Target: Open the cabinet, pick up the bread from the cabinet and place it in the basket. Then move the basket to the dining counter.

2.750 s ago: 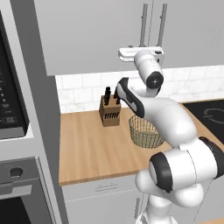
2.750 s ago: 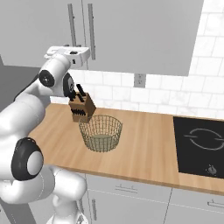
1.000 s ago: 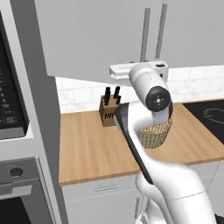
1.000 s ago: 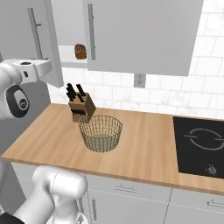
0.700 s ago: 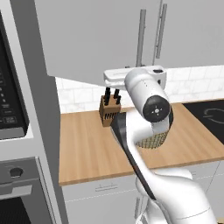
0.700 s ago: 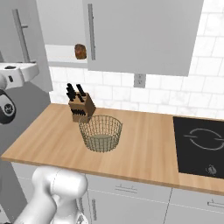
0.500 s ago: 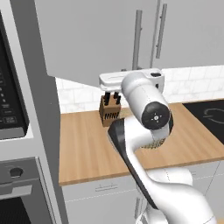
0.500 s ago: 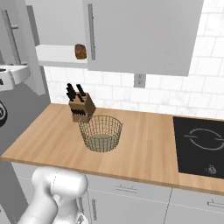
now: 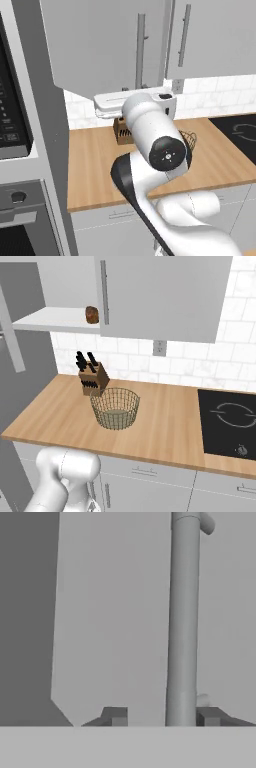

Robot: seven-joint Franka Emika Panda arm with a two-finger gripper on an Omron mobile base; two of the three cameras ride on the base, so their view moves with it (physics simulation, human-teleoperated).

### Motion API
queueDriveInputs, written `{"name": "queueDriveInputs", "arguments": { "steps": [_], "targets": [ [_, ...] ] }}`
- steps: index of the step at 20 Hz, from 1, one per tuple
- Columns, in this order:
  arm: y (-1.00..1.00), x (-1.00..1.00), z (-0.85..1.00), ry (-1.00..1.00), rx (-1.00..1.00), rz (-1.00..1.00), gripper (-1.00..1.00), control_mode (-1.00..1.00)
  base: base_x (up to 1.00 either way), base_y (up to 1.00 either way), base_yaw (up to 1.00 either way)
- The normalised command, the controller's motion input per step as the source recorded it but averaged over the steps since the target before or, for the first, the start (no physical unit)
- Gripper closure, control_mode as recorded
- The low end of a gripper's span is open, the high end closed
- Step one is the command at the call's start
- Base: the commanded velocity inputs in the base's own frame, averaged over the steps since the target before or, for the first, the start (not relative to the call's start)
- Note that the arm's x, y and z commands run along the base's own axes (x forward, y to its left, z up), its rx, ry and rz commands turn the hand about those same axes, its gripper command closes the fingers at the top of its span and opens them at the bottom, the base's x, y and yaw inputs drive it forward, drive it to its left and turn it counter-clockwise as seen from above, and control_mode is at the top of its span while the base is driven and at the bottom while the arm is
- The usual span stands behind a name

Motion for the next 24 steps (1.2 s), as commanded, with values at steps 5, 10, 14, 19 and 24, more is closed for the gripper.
{"name": "queueDriveInputs", "arguments": {
  "steps": [5, 10, 14, 19, 24],
  "targets": [
    [0.56, 0.00, -0.03, 0.01, 0.00, 0.02, -1.00, -1.00, 0.00, 0.00, 0.00],
    [0.00, -0.11, 0.00, 0.00, 0.00, 0.02, -1.00, -1.00, 0.00, 0.00, 0.00],
    [-0.41, -0.75, 0.00, 0.00, 0.00, 0.02, -1.00, -1.00, 0.00, 0.00, 0.00],
    [-0.59, -0.99, 0.00, 0.00, 0.00, 0.04, -1.00, -1.00, 0.00, 0.00, 0.00],
    [-0.87, -0.08, 0.00, 0.01, 0.09, 0.19, -1.00, -1.00, 0.00, 0.00, 0.00]
  ]
}}
